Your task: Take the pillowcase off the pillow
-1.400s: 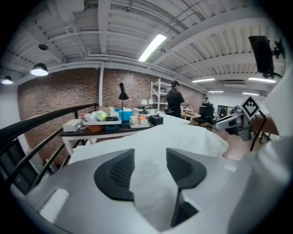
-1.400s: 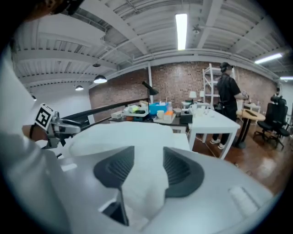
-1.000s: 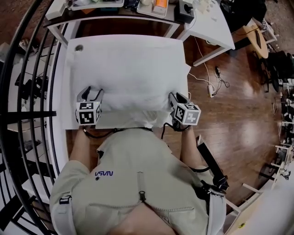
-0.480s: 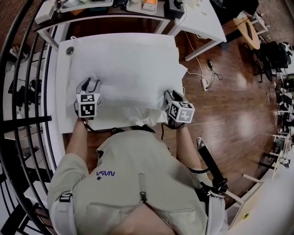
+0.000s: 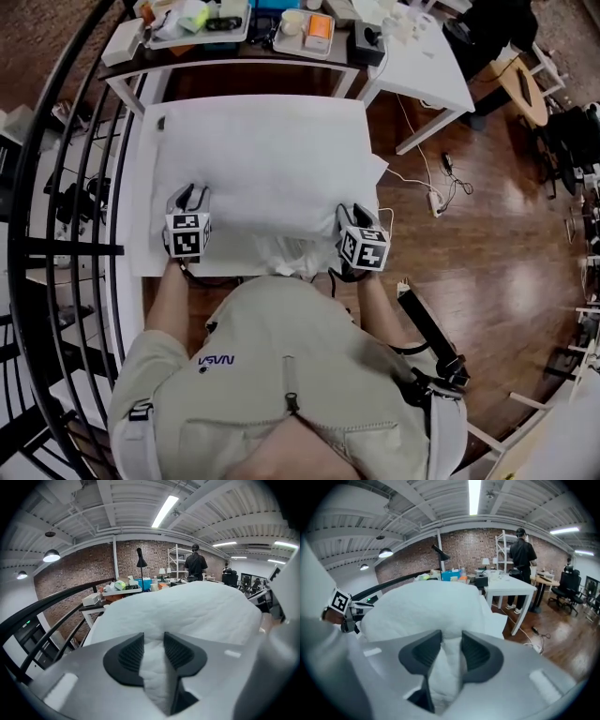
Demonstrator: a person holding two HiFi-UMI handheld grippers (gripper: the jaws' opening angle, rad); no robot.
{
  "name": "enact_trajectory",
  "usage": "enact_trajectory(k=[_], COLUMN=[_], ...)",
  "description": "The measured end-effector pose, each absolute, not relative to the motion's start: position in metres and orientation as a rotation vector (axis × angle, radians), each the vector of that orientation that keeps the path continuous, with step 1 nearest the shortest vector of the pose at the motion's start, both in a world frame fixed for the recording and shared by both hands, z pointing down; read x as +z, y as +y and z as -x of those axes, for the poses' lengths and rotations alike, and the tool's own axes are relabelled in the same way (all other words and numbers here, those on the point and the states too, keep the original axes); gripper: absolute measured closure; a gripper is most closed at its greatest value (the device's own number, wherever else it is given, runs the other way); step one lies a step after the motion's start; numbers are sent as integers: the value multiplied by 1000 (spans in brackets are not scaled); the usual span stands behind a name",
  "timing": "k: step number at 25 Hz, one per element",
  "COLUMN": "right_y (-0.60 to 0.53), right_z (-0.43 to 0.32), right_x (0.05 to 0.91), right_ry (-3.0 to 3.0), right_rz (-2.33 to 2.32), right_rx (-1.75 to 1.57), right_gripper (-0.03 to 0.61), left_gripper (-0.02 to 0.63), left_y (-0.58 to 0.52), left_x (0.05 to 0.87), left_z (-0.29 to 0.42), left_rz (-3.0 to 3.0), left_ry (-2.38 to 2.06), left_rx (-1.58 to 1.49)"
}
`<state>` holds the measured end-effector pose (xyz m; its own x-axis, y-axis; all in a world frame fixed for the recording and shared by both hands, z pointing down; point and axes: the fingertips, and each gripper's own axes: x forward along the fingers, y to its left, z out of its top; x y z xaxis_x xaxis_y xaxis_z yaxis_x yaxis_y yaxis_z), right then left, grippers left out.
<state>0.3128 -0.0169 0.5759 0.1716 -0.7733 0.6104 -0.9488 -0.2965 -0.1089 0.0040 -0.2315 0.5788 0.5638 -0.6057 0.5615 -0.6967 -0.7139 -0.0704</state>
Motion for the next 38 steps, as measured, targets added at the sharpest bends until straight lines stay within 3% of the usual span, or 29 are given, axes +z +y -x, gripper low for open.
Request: enact_trajectory(k=[2, 3, 4, 14, 20, 38], right_y=[-12, -10, -9, -21, -10, 54], right_z=[-315, -319, -325, -336, -331, -198], right_x=[555, 542, 529, 419, 408, 378], right_ry=[-1683, -1691, -1694, -1939, -2046, -1841], right_rz=[-2185, -2207, -2234, -2403, -2422, -2486], right_rx=[804, 768, 726, 309, 229, 58], right_gripper=[437, 470, 556, 574, 575, 575], left_gripper=[542, 595, 607, 607, 607, 607], left_y=[-230, -228, -224, -130, -89, -42], left_x=[558, 545, 532, 436, 405, 408], left_z=[4, 6, 7, -41, -63, 9], left_rz=[-2634, -2632, -2629, -2715, -2798, -2928], left_ry=[-1192, -1246, -1296, -1417, -1448, -1143], left_rx=[808, 764, 712, 390, 327, 123])
